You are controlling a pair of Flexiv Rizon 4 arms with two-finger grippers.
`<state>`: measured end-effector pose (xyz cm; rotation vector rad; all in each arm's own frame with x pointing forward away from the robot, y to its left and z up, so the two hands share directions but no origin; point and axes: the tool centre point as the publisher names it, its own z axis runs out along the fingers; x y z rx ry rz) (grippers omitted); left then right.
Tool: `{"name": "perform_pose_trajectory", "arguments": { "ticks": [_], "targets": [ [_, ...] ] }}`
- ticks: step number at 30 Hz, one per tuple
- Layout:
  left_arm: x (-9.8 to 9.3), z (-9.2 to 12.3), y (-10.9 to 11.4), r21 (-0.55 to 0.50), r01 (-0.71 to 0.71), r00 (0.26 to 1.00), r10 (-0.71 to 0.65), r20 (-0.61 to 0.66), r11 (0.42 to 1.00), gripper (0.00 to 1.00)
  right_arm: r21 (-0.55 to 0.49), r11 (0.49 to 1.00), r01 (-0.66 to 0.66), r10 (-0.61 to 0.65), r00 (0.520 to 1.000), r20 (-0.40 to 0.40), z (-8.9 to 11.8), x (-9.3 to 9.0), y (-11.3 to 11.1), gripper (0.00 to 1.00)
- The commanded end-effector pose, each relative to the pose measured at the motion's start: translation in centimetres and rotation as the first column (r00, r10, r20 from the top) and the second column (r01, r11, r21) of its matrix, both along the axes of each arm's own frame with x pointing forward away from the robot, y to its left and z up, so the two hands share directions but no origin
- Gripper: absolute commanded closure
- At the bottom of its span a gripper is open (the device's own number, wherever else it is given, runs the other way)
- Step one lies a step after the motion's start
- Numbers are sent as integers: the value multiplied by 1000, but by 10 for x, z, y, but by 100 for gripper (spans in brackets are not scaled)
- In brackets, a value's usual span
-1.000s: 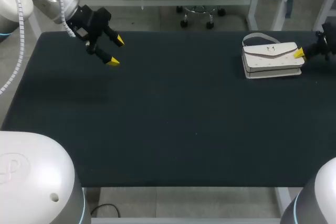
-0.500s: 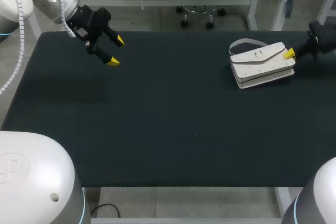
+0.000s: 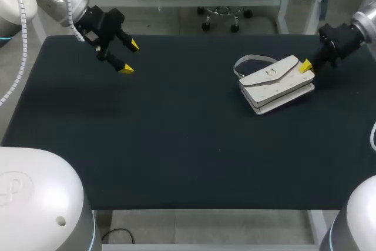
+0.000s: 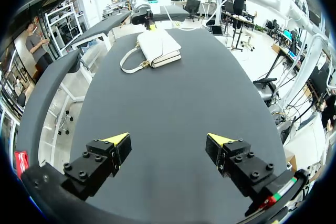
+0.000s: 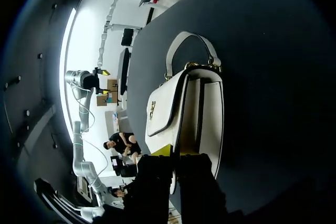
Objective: Pick up the bag, open it, inspect its contents, close it, and place it on the opposite side
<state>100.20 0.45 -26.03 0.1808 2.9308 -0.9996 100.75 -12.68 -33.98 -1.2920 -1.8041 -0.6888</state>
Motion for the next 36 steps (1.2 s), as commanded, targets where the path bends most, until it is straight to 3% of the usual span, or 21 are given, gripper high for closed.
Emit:
{"name": "perform_pose_trajectory", "arguments": {
  "ticks": [1, 15, 23, 36],
  "targets": [
    [0, -1, 0, -2, -1, 1000, 1, 3, 1000, 0, -51, 997, -53, 51, 998, -26, 3, -8, 16, 100],
    [0, -1, 0, -2, -1, 1000, 1, 3, 1000, 0, -17, 992, 124, -123, 989, 84, 6, -37, 14, 100],
    [0, -1, 0, -2, -1, 1000, 1, 3, 1000, 0, 7, 979, 202, -201, 972, 120, 2, -51, 24, 100],
    [0, -1, 0, -2, -1, 1000, 1, 3, 1000, 0, 7, 979, 202, -201, 972, 120, 2, -51, 24, 100]
  ]
}}
